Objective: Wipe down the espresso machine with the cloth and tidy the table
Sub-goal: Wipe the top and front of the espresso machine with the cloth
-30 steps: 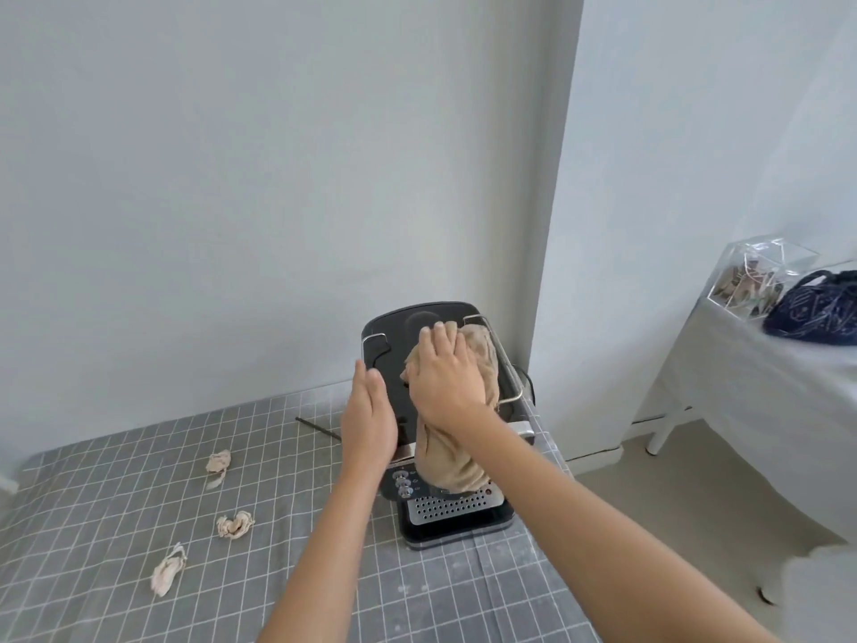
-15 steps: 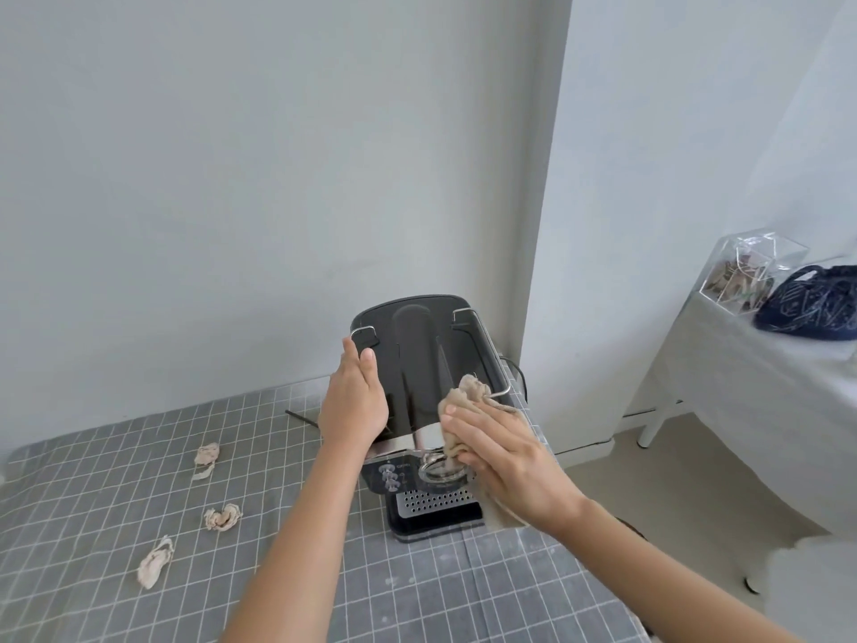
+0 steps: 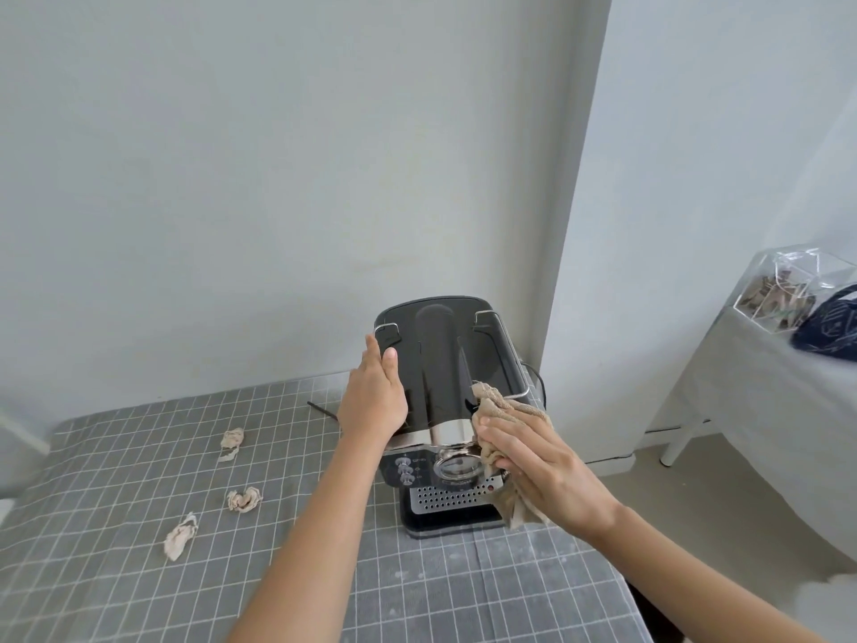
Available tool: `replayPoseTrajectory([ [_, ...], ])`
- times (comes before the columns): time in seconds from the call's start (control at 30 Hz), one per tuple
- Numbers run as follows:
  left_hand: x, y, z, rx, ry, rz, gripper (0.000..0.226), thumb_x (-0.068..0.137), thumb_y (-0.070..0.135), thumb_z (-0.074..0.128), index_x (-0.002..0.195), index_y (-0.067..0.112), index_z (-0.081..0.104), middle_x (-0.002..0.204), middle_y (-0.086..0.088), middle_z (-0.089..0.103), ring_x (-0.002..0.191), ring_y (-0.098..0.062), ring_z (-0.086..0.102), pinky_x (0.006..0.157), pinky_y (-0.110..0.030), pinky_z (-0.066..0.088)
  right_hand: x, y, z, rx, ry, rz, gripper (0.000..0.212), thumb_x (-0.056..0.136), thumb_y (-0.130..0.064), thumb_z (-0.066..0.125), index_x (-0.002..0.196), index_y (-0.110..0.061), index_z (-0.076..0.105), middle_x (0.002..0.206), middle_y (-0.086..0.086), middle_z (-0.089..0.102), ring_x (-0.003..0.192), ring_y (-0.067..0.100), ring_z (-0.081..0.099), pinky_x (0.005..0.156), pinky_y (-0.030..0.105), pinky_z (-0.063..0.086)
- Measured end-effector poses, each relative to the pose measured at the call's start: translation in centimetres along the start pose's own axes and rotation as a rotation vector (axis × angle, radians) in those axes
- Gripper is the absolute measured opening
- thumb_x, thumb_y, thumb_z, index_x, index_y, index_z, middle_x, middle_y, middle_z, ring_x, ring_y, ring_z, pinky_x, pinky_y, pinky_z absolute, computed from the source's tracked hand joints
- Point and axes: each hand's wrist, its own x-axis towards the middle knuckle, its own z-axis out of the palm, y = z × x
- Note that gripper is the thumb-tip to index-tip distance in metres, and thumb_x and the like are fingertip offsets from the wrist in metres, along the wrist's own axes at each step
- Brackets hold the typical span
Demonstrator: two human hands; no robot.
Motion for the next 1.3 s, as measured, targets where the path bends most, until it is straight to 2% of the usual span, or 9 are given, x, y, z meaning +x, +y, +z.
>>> replayPoseTrajectory([
  [0.17,0.0,0.0,0.1,-0.019,0.024,-0.017,0.058,0.101,0.044,0.009,0.154,0.02,0.01,0.148,-0.008,0.046,0.131,-0.035,0.046,0.098,-0.046,0.041,4.2,-2.6,-2.5,0.145,0.24,0.264,0.027,0.101,-0.016,0.042,0.126,-0.016,0.052,0.108,-0.004,0.069,0.095,0.013,0.065,0.082,0.029,0.054],
  [0.3,0.0,-0.1,0.4,-0.035,0.031,-0.051,0.058,0.1,0.048,0.008,0.153,0.025,0.01,0.127,-0.012,0.062,0.117,-0.036,0.056,0.087,-0.047,0.047,13.0,-0.5,-2.5,0.227,0.329,0.453,0.018,0.1,-0.015,0.045,0.115,-0.023,0.053,0.105,-0.003,0.068,0.096,0.011,0.066,0.081,0.023,0.052],
  [0.4,-0.1,-0.2,0.4,-0.065,0.048,-0.041,0.058,0.1,0.049,0.009,0.152,0.025,0.013,0.12,-0.013,0.065,0.113,-0.036,0.059,0.085,-0.047,0.049,18.0,3.4,1.5,0.152,0.008,0.503,0.023,0.098,-0.019,0.046,0.113,-0.02,0.063,0.113,0.004,0.062,0.104,0.021,0.061,0.094,0.038,0.05],
  [0.5,0.0,-0.2,0.4,-0.076,0.069,-0.029,0.057,0.101,0.047,0.011,0.153,0.024,0.015,0.127,-0.012,0.062,0.118,-0.036,0.056,0.088,-0.045,0.047,18.9,4.8,5.2,-0.096,-0.391,0.546,0.035,0.1,-0.023,0.039,0.126,-0.015,0.061,0.134,0.01,0.051,0.129,0.03,0.042,0.116,0.039,0.024],
  [0.57,0.1,-0.3,0.4,-0.074,0.082,-0.017,0.056,0.101,0.045,0.012,0.152,0.022,0.016,0.124,-0.012,0.064,0.117,-0.036,0.056,0.086,-0.045,0.047,18.3,4.6,5.5,-0.11,-0.391,0.508,0.037,0.101,-0.023,0.036,0.126,-0.015,0.062,0.138,0.009,0.05,0.134,0.034,0.037,0.117,0.041,0.02],
  [0.73,0.2,-0.6,0.7,-0.067,0.092,-0.032,0.056,0.101,0.045,0.01,0.152,0.023,0.016,0.119,-0.011,0.066,0.115,-0.035,0.056,0.084,-0.044,0.045,13.6,0.3,4.5,-0.074,-0.283,0.399,0.03,0.097,-0.017,0.043,0.099,-0.01,0.072,0.115,0.003,0.065,0.121,0.03,0.05,0.11,0.041,0.035],
  [0.93,0.2,-0.7,0.8,-0.083,0.086,-0.031,0.056,0.101,0.045,0.01,0.152,0.026,0.016,0.126,-0.011,0.064,0.119,-0.035,0.055,0.089,-0.046,0.046,7.5,-4.7,5.1,-0.223,-0.134,0.467,0.026,0.096,-0.022,0.043,0.103,-0.015,0.067,0.133,0.006,0.06,0.13,0.046,0.049,0.105,0.057,0.043],
  [1.07,0.2,-0.7,0.7,-0.07,0.076,-0.04,0.055,0.101,0.046,0.01,0.153,0.027,0.015,0.133,-0.011,0.06,0.123,-0.036,0.052,0.092,-0.046,0.044,5.0,-5.6,4.5,-0.243,-0.057,0.397,0.038,0.101,-0.017,0.03,0.119,-0.01,0.063,0.135,0.017,0.055,0.129,0.039,0.051,0.109,0.05,0.04],
  [1.3,0.0,-0.3,0.4,-0.06,0.04,-0.041,0.055,0.102,0.045,0.009,0.153,0.025,0.014,0.144,-0.011,0.05,0.126,-0.038,0.05,0.095,-0.046,0.042,0.2,-2.6,-0.2,-0.113,-0.107,0.144,0.057,0.083,0.013,0.058,0.135,-0.011,0.054,0.139,0.008,0.055,0.137,0.023,0.045,0.119,0.037,0.03],
])
